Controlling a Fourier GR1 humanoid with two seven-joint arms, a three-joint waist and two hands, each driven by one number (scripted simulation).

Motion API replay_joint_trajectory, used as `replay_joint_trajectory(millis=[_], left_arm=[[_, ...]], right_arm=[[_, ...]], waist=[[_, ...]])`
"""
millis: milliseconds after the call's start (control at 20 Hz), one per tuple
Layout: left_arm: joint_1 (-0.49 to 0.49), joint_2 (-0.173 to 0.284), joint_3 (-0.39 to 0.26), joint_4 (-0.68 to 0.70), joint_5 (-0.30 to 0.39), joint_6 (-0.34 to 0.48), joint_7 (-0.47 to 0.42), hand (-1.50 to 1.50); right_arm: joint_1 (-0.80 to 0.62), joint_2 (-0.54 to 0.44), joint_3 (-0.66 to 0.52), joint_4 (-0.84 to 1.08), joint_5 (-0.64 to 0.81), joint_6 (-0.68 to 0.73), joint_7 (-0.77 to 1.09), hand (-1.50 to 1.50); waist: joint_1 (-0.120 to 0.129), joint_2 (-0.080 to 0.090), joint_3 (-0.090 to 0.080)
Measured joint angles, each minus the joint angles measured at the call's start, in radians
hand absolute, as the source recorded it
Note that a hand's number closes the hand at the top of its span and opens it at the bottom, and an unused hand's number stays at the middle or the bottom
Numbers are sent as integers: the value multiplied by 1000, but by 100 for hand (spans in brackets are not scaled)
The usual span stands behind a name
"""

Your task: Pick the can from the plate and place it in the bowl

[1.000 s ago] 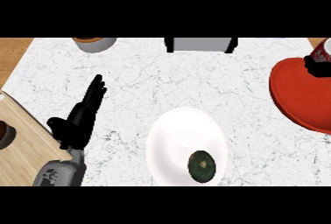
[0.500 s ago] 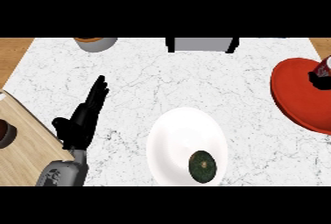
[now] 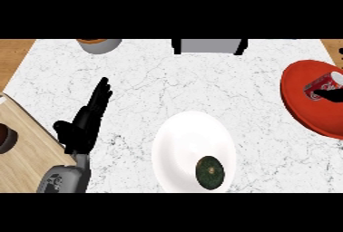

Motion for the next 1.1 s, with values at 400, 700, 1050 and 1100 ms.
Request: replay_joint_trajectory(millis=[400,700,1050,1100], left_arm=[[18,-7,2,-14,-3,0,3,0],[24,-2,13,-22,-2,-8,13,0],[0,9,41,-19,15,-26,30,0],[19,2,33,-25,9,-22,19,0]], right_arm=[[-11,-20,-137,-14,-128,-7,-119,-150],[10,-78,-222,-14,-233,104,-86,-150],[113,-130,-305,-31,-358,277,-103,-150],[139,-134,-314,-51,-377,305,-100,-150]], waist=[[-11,-5,-1],[-16,-7,-2],[-21,-7,-2],[-23,-8,-2]])
